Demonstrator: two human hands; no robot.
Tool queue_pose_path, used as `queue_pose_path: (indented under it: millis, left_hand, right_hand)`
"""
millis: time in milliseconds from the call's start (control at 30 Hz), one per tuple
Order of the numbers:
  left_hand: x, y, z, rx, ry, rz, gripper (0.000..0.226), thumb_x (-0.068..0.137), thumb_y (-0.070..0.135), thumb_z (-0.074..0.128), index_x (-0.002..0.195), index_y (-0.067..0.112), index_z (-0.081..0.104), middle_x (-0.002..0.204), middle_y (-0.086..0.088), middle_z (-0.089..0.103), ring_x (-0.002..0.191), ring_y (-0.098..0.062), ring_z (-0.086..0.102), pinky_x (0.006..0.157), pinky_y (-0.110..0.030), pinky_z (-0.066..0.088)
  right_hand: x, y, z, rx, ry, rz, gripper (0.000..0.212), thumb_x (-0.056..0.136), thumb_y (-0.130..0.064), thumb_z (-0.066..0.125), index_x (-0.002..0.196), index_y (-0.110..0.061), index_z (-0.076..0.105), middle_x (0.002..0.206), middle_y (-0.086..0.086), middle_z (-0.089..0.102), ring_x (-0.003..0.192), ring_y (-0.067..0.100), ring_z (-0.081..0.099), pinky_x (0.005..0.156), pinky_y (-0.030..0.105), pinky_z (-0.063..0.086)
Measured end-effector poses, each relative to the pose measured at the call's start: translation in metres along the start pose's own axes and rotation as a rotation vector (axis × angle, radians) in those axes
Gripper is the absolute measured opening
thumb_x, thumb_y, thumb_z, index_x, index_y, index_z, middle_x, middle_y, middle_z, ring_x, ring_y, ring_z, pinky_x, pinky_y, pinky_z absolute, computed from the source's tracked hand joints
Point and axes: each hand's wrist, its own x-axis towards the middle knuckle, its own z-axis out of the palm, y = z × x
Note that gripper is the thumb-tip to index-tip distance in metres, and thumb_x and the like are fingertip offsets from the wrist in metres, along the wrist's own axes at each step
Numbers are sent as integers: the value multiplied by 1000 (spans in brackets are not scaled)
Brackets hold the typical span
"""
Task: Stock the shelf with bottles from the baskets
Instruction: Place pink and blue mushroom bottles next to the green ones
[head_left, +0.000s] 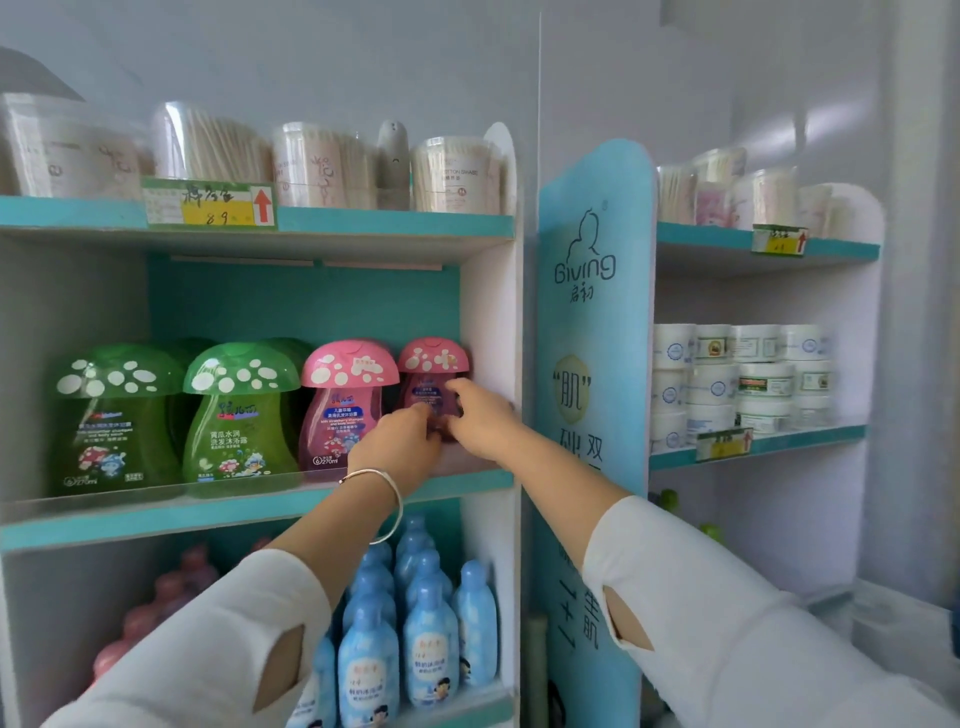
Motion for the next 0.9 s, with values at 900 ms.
queue_pose_path:
  millis: [900]
  left_hand:
    - [-266,208,215,-51,-549,516,28,92,29,47,118,24,55,117,-3,64,111,-26,58,92,-35,45]
  right_hand:
    - [-355,284,-84,-182,-249,485,33,91,-18,58,123,-11,60,120,9,63,108,24,59,84,23,42]
